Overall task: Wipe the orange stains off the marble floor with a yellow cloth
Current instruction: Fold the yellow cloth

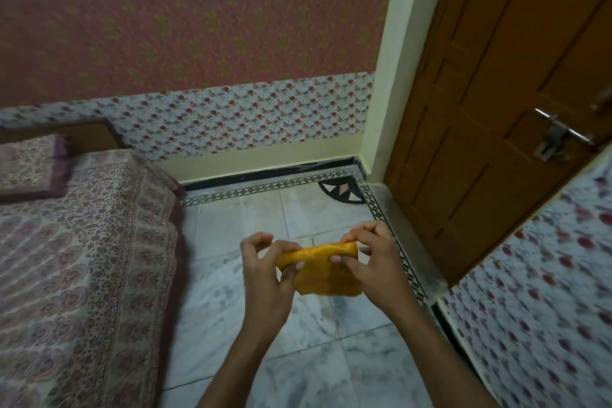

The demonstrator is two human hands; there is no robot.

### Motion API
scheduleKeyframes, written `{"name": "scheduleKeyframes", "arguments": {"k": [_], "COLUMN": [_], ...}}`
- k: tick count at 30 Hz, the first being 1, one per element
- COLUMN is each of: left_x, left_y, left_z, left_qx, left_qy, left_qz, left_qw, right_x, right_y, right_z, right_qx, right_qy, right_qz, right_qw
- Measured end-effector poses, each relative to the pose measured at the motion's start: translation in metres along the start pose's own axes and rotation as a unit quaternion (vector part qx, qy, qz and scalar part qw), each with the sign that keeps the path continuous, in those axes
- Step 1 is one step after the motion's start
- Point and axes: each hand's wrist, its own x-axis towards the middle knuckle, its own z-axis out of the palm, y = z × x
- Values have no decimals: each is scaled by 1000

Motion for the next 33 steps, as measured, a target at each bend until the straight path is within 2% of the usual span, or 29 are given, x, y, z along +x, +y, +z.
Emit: {"name": "scheduleKeyframes", "arguments": {"k": [3,7,9,12,18,21,24,26,30,33], "left_x": [-16,-57,-91,-145,-222,-252,-282,-299,-332,-359], "left_y": [24,57,69,92,146,166,172,173,168,169], "left_z": [14,45,72,111,155,163,160,155,140,129], "left_qx": [-43,-190,-221,-253,-262,-235,-233,-227,-226,-233], "left_qy": [-64,-143,-155,-142,-102,-57,-36,-44,-89,-137], "left_qz": [16,-116,-140,-144,-170,-168,-172,-172,-170,-168], "left_qw": [997,964,953,946,944,956,956,957,955,948], "right_x": [-11,-33,-51,-81,-145,-184,-222,-246,-298,-335], "right_y": [2,16,35,70,94,95,99,102,102,104], "right_z": [-35,-85,-116,-158,-215,-242,-258,-259,-248,-241], "right_qx": [46,63,77,110,154,190,205,203,235,249], "right_qy": [-55,-49,-45,-48,-88,-181,-238,-221,-101,-53], "right_qz": [-5,-16,-20,0,54,114,116,120,173,178], "right_qw": [997,997,996,993,983,958,942,946,951,951]}}
